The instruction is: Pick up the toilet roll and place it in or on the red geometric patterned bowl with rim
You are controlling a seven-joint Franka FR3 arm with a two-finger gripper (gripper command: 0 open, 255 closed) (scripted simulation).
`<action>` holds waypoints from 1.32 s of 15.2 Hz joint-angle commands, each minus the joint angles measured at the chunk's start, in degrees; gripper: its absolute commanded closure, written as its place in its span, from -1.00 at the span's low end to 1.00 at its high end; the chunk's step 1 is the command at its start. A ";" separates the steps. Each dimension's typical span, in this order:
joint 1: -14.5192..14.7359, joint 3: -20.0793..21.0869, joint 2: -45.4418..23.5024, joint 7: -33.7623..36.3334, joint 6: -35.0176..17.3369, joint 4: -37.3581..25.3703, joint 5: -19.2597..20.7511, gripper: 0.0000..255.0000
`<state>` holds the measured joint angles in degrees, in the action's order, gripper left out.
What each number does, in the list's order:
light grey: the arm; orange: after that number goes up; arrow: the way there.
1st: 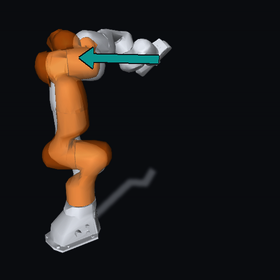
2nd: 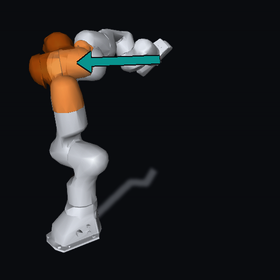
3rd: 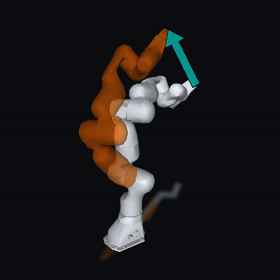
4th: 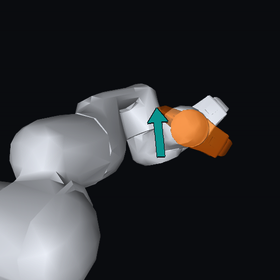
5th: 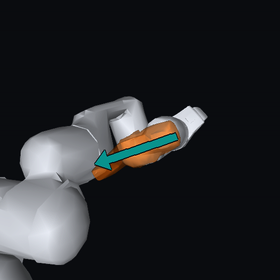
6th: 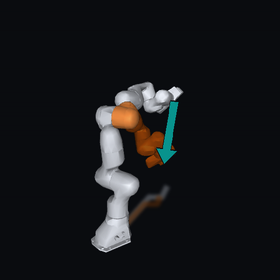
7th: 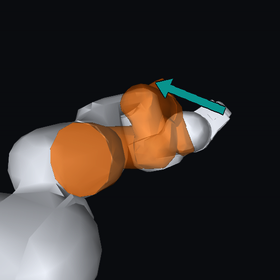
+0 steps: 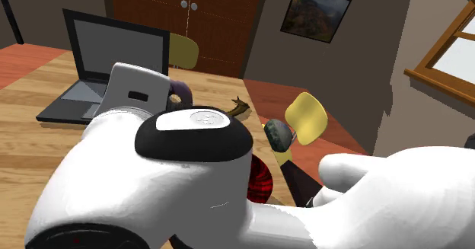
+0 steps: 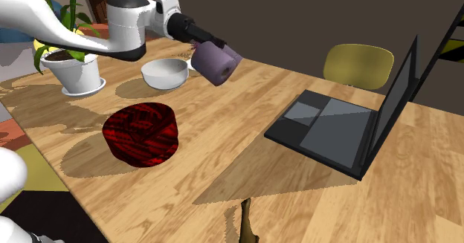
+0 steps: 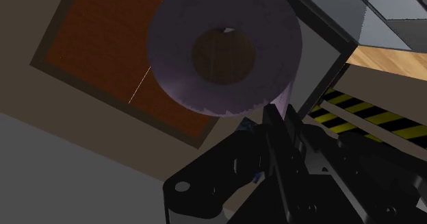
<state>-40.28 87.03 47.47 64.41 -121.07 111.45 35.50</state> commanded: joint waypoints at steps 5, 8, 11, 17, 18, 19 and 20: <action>17.95 -9.86 0.76 0.36 3.82 10.37 0.13 1.00; 26.28 -14.06 2.50 -0.18 6.25 14.63 -0.86 1.00; 34.05 -17.59 4.86 -1.09 9.10 18.28 -2.27 1.00; 47.91 -22.44 10.48 -3.53 16.32 23.57 -5.65 1.00; 49.51 -22.86 11.27 -3.89 17.37 24.05 -6.12 1.00; 49.51 -22.39 11.27 -3.37 17.15 24.49 -6.34 1.00; 49.51 -21.91 11.26 -2.85 16.94 24.91 -6.55 1.00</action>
<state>8.72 65.03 58.50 61.33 -104.26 135.85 29.18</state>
